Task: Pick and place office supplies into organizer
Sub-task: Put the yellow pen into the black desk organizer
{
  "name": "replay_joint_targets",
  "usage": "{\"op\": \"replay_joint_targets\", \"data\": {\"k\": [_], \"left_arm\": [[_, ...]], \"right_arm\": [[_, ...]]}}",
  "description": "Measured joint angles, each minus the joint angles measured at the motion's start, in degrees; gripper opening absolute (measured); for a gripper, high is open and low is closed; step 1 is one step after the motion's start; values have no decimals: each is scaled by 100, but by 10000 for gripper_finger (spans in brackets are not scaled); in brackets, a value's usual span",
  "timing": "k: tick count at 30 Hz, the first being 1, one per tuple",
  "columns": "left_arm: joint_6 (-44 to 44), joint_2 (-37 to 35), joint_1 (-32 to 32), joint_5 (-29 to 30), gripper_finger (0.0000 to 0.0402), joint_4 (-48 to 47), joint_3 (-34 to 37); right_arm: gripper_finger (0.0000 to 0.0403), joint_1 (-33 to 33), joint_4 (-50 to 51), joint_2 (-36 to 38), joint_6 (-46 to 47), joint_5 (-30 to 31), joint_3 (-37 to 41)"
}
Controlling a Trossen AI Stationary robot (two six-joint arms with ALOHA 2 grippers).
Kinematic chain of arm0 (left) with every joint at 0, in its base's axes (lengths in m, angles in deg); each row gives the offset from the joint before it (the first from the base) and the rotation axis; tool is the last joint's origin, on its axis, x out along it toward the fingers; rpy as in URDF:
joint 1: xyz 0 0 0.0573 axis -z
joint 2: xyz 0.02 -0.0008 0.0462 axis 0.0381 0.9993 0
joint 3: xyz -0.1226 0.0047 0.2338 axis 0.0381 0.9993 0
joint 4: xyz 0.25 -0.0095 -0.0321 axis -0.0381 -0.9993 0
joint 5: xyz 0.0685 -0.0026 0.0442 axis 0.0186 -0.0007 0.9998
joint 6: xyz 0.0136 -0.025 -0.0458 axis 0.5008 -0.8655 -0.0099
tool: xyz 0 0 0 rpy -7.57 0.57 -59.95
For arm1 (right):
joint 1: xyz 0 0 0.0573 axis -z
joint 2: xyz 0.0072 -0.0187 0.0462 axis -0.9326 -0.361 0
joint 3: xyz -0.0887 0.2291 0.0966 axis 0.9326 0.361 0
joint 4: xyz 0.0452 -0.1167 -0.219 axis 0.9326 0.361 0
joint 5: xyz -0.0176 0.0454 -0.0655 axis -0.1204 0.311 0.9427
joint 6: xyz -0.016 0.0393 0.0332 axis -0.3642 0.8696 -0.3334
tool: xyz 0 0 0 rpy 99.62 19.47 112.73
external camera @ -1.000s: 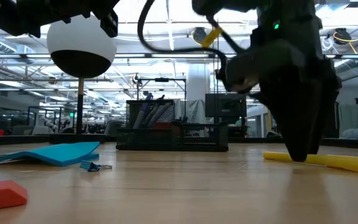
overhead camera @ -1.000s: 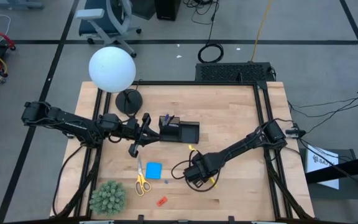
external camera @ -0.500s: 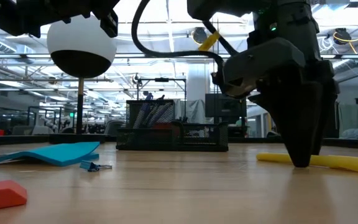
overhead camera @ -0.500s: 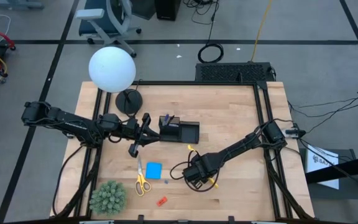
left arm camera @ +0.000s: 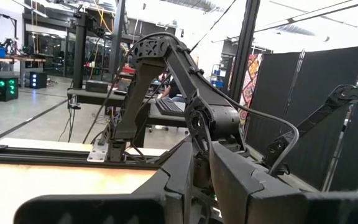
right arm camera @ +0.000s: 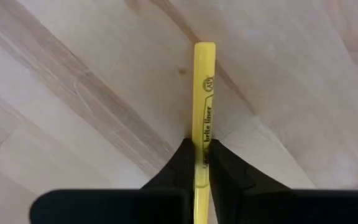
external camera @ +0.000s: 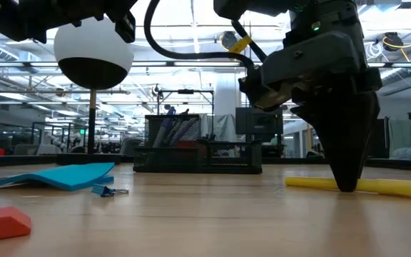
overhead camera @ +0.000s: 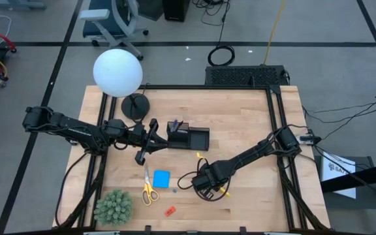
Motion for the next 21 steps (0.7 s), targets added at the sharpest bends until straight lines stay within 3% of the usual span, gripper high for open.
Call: {"op": "replay_joint_targets", "data": {"k": [21], "left_arm": [[0,0,0,0,63,1,0]], "right_arm": [[17,109,-135,326,-245,-144,3]]}}
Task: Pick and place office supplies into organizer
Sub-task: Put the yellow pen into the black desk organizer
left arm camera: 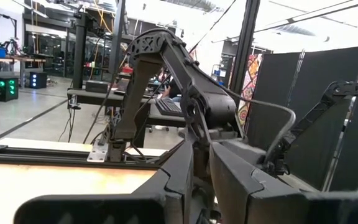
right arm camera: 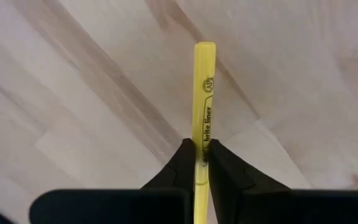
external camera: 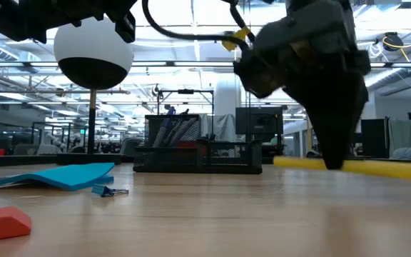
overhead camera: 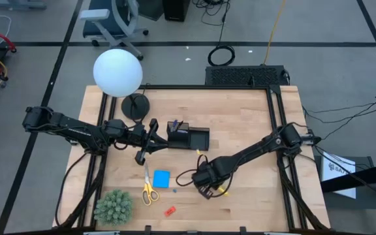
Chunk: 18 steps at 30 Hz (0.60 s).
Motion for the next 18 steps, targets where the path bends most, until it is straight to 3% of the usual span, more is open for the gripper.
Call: {"op": "replay_joint_targets", "data": {"k": [6,14,18], "left_arm": [[0,0,0,0,63,-1,0],[1,0,0,0,63,0,0],[1,0,0,0,63,1,0]], "right_arm": [[13,117,-335,393,-288,164,0],[1,305,-1600,757,-1413,773,0],[0,424,-1829,778,-1768,737,-2]]}}
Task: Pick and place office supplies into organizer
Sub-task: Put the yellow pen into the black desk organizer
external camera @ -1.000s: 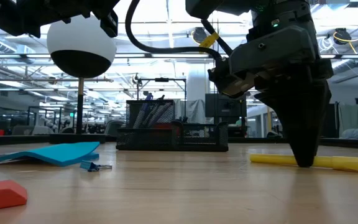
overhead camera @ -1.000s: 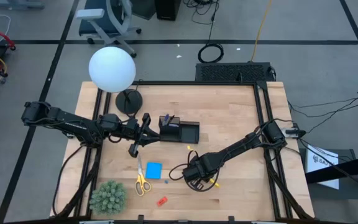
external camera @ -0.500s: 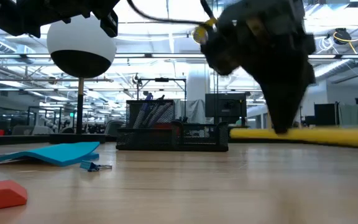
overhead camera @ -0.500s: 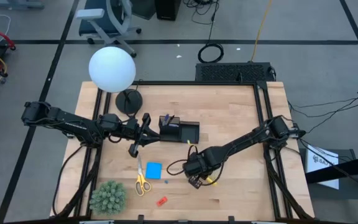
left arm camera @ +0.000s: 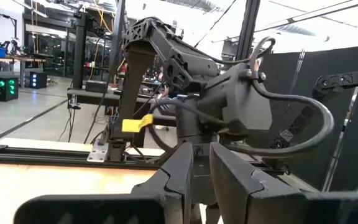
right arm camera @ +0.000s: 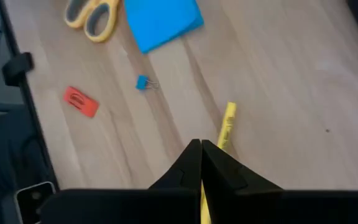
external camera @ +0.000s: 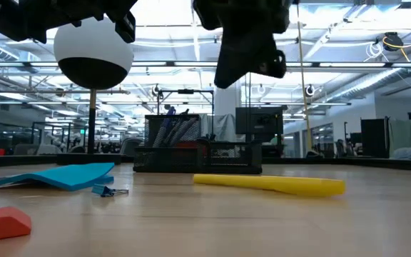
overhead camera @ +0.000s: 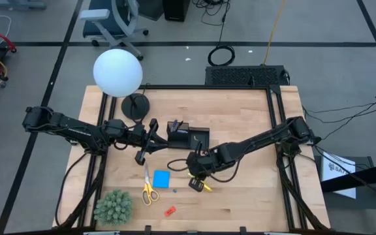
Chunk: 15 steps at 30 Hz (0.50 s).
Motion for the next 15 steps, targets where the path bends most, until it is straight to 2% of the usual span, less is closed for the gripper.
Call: {"op": "replay_joint_targets", "data": {"k": [8,11,15], "left_arm": [[-1,0,0,1,63,0,0],[-1,0,0,0,63,0,0],[-1,0,0,0,63,0,0]], "right_arm": [[3,123,858,0,132,-388,2],[3,136,943,0,139,-578,1],[1,136,894,0,-64,-475,2]]}}
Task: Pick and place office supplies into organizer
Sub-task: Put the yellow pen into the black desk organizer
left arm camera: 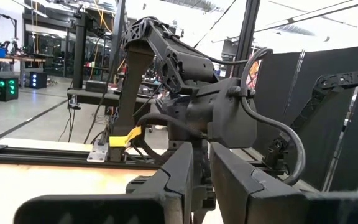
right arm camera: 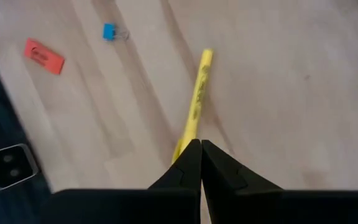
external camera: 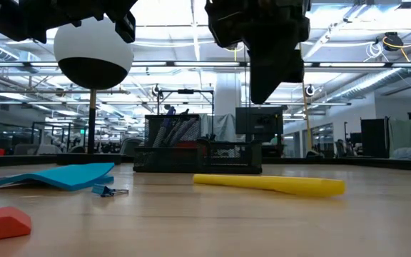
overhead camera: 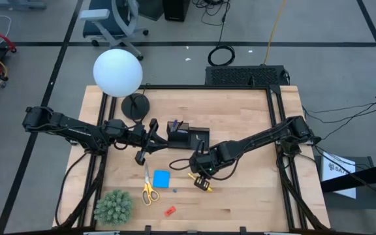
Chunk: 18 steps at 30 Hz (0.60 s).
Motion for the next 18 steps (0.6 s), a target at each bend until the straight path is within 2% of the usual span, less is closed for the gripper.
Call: {"op": "replay_joint_targets", "data": {"k": [3,10,15,18], "left_arm": [[0,0,0,0,63,0,0],[0,0,0,0,63,0,0],[0,0,0,0,63,-2,0],[0,0,0,0,63,0,0]], "right_arm": [[3,-21,6,0,-179,223,-1],[4,-43,88,0,-232,224,-2],[4,-44,722,0,-54,236,0],[4,-149,979,0,-48,484,0]]}}
